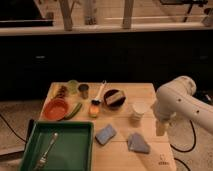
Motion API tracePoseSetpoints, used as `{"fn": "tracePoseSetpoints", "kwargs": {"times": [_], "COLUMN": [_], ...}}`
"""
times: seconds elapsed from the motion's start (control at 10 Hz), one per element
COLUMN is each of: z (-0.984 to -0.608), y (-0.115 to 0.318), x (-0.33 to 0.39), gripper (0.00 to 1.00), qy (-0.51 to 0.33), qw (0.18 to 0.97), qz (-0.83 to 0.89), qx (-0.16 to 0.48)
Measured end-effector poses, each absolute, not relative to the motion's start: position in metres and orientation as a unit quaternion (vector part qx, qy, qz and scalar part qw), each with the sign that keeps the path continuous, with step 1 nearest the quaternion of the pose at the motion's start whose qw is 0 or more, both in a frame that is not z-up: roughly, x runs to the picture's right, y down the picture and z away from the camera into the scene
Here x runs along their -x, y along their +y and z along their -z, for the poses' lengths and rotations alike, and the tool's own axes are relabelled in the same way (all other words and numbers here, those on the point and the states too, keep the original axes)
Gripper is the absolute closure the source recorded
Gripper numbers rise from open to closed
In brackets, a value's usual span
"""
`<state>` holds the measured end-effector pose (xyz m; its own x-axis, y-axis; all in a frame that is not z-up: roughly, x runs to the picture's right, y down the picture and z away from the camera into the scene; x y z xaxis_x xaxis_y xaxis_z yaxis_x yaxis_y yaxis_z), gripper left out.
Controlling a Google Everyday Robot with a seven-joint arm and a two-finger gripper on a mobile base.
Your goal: Wipe tray with towel
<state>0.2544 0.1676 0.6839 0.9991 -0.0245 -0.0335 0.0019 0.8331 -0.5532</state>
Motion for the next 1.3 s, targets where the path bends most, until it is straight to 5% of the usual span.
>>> {"fn": "tracePoseSetpoints", "kwargs": {"times": [1.3], "z": [-0.712], "y": [0.241], "x": [-0.214], "gripper": [0.20], "qy": [0.013], "qw": [0.947], "qz": [0.044], "qx": [0.317]}}
